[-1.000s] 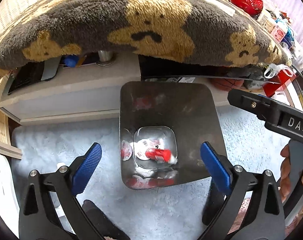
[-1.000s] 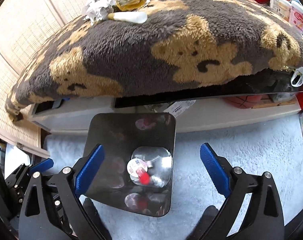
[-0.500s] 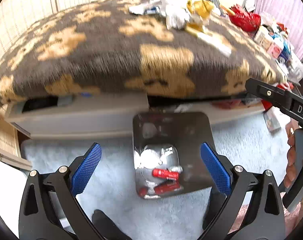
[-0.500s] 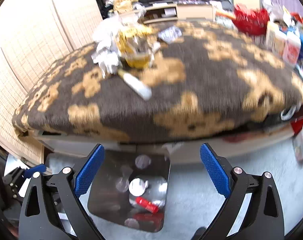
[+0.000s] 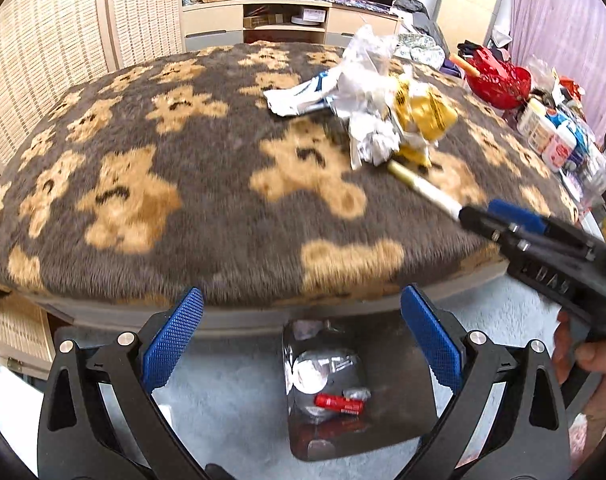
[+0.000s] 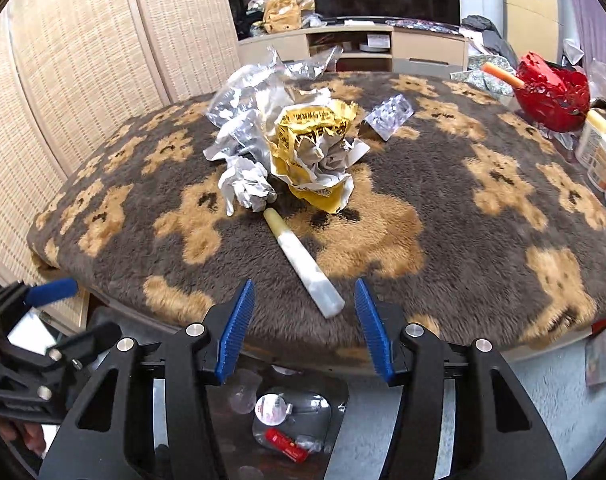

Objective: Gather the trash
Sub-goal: 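Return to the table and grasp the white tube with the right tool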

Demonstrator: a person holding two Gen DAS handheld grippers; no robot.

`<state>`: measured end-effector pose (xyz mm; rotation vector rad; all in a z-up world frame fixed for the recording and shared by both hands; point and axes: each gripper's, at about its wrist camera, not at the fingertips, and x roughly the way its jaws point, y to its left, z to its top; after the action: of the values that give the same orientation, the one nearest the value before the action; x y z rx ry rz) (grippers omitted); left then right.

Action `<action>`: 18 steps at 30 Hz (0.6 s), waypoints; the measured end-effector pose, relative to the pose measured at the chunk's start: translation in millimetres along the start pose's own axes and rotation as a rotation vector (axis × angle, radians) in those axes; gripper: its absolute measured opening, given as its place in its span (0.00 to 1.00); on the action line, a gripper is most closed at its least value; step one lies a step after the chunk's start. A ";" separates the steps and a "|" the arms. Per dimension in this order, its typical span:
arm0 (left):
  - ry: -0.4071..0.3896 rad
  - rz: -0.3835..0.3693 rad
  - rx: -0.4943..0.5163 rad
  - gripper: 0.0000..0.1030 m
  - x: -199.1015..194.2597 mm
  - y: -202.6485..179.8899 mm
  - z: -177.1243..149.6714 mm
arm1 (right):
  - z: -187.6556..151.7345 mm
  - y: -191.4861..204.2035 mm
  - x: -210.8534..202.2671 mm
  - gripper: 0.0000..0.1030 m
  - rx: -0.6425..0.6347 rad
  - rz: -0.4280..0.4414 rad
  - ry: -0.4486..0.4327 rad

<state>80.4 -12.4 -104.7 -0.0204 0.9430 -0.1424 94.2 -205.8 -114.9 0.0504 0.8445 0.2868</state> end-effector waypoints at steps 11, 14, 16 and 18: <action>-0.004 -0.030 0.013 0.91 33.6 -1.2 36.5 | 4.1 -6.5 33.8 0.32 -0.033 -0.015 0.023; -0.012 -0.046 0.027 0.91 42.8 -7.7 47.6 | 5.1 -7.6 34.9 0.23 -0.061 -0.061 0.011; -0.021 -0.055 0.039 0.91 46.0 -12.9 53.2 | 5.7 -15.3 34.4 0.19 -0.037 -0.082 0.001; -0.031 -0.068 0.053 0.91 50.7 -20.3 60.6 | 7.1 -25.2 32.6 0.14 0.000 -0.094 0.000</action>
<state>156.3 -41.9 -108.3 -0.0060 0.9079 -0.2290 125.8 -220.8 -137.9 0.0105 0.8446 0.1984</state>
